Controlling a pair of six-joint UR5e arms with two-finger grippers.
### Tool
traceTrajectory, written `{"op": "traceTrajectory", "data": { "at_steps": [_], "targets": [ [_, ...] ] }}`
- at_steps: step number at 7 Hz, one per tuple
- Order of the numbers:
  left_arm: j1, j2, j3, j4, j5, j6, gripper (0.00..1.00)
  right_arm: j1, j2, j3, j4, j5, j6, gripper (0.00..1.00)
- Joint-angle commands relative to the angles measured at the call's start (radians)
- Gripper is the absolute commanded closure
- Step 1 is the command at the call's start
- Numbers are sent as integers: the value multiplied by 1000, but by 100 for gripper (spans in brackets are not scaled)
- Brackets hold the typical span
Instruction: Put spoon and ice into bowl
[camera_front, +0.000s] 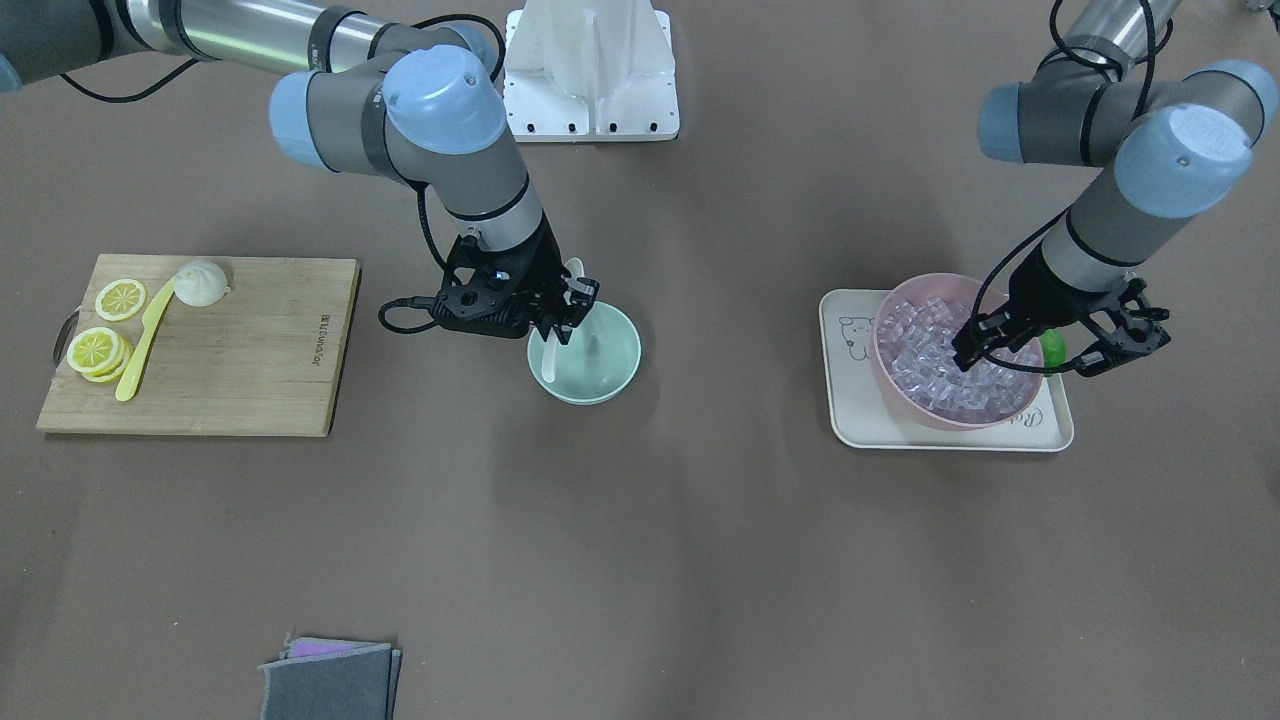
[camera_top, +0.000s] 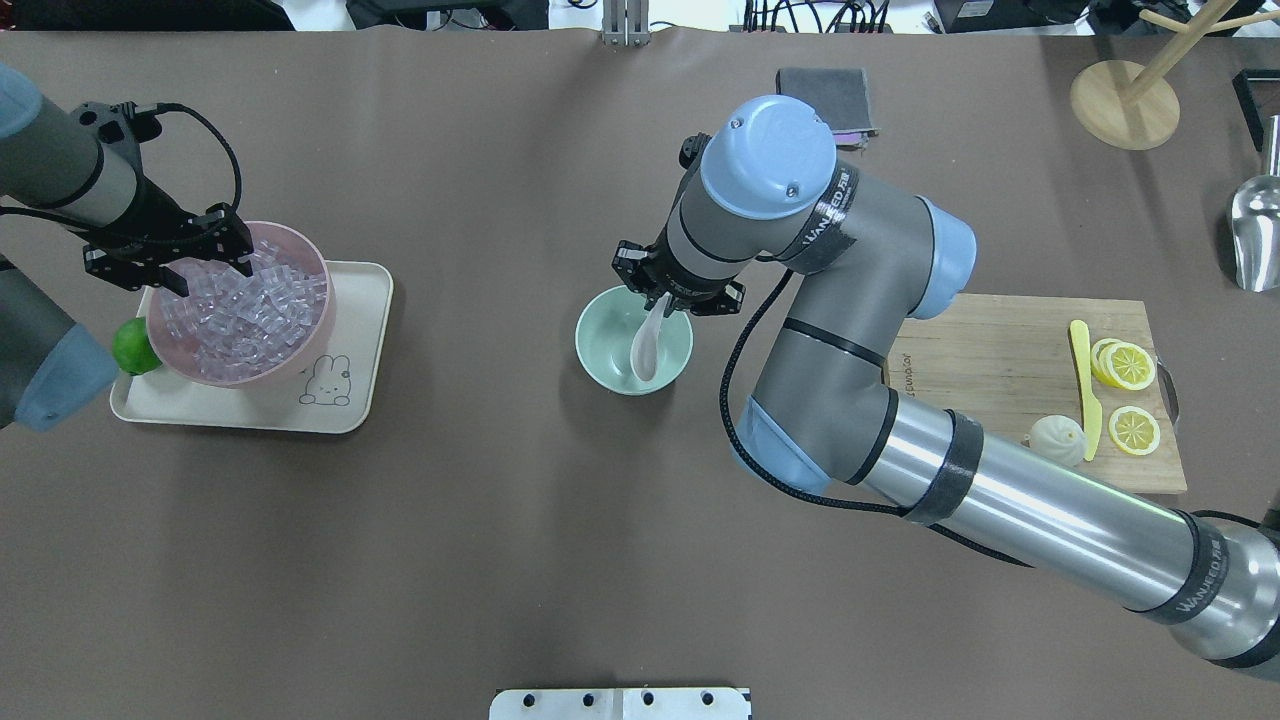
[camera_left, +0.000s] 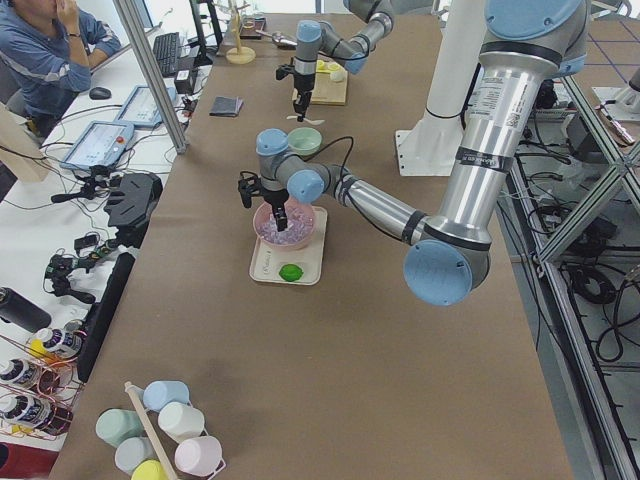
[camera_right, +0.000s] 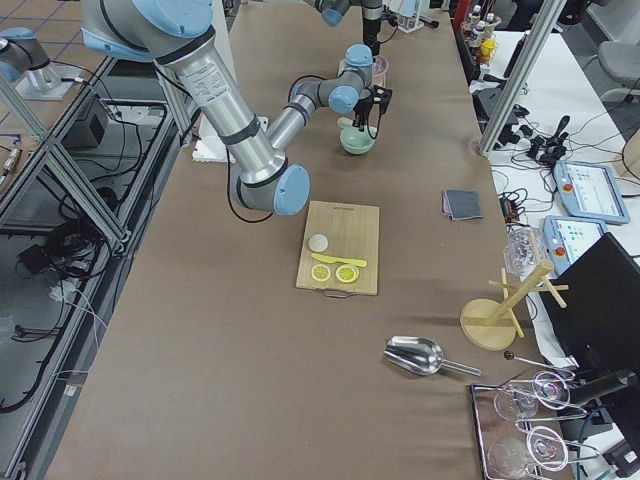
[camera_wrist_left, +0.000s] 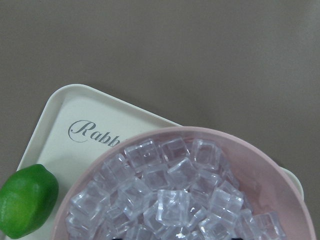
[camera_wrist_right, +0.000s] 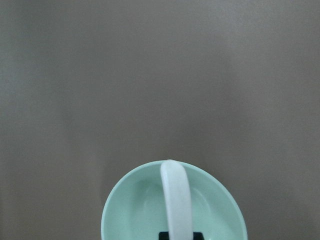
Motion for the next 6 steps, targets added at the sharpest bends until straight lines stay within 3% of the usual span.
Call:
{"op": "traceTrajectory", "data": {
  "at_steps": [1, 6],
  "targets": [
    [5, -13, 17, -12, 4, -2, 28, -26, 38, -34, 3, -37, 22, 100],
    [5, -35, 47, -13, 4, 3, 34, -26, 45, -100, 67, -120, 23, 100]
  ]
}}
